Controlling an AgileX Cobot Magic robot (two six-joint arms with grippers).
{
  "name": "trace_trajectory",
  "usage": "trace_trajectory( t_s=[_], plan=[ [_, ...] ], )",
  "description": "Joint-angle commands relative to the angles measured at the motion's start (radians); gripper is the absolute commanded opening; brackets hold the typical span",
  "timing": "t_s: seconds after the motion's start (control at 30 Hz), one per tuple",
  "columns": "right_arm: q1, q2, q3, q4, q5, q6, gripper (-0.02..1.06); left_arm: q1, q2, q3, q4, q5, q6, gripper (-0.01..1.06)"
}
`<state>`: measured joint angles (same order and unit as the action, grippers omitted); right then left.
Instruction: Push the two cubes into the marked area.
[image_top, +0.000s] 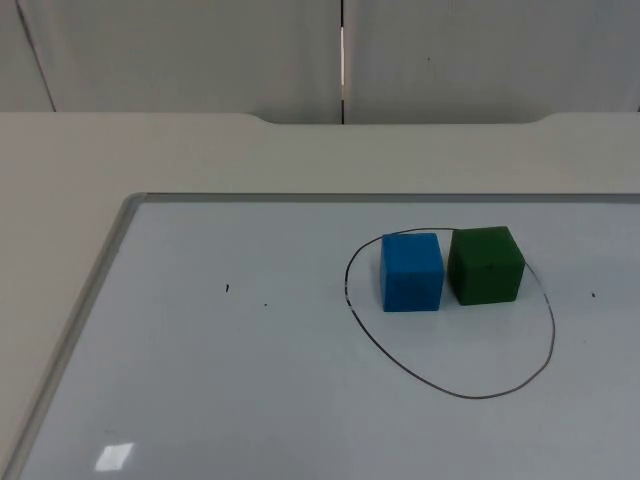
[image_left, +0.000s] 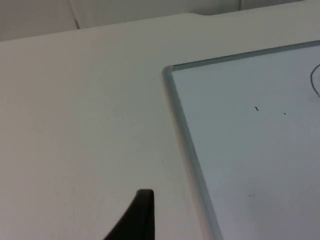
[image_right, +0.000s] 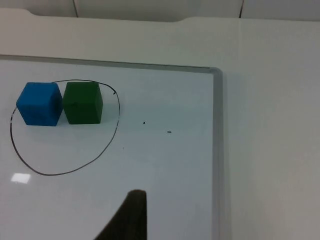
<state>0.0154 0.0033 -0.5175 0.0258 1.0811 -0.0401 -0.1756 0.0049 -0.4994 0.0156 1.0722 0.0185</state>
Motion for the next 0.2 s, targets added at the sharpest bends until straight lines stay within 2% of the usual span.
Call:
trace_trajectory(
  t_s=[0.0, 0.17],
  plan=[
    [-0.006, -0.003, 0.002, 0.003, -0.003, -0.002, 1.05, 0.057, -0.005, 0.004, 0.002, 0.003, -0.008, 1.05],
    [-0.006, -0.003, 0.002, 0.003, -0.003, -0.002, 1.05, 0.134, -0.005, 0.004, 0.002, 0.003, -0.008, 1.05]
  ],
)
